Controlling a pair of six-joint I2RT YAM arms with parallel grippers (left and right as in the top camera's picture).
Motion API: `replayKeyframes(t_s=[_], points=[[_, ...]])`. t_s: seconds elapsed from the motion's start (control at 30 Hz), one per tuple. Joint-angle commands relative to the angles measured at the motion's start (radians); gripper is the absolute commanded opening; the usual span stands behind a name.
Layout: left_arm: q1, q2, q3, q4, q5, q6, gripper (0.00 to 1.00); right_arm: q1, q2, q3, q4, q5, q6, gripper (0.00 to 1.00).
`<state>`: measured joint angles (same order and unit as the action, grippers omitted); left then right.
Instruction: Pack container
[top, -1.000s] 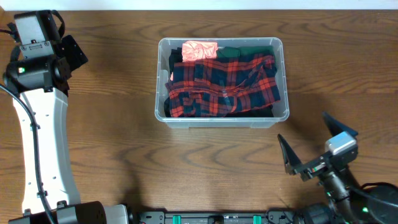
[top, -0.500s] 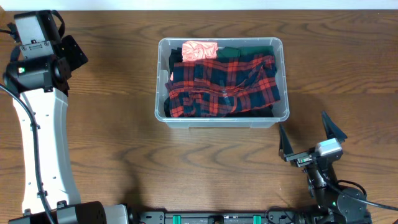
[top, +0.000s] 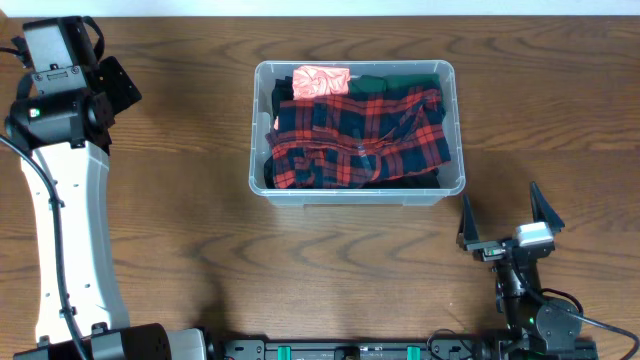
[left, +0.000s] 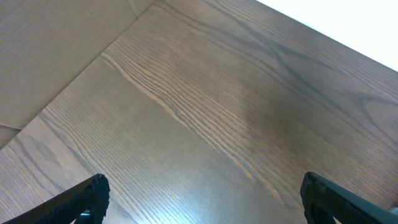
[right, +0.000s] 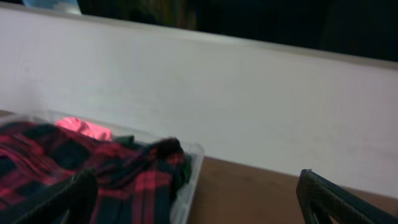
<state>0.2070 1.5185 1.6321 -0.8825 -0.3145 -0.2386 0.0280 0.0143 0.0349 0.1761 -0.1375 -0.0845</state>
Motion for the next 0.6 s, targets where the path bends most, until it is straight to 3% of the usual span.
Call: replayKeyframes(t_s=[0.0, 0.57], points=[[0.003, 0.001, -0.001, 0.0, -0.013, 0.001, 0.98, -0.025, -0.009, -0.03, -0.015, 0.008, 0.001, 0.99], [0.003, 0.001, -0.001, 0.0, -0.013, 0.001, 0.98, -0.058, -0.009, -0.03, -0.24, 0.029, -0.044, 0.99]])
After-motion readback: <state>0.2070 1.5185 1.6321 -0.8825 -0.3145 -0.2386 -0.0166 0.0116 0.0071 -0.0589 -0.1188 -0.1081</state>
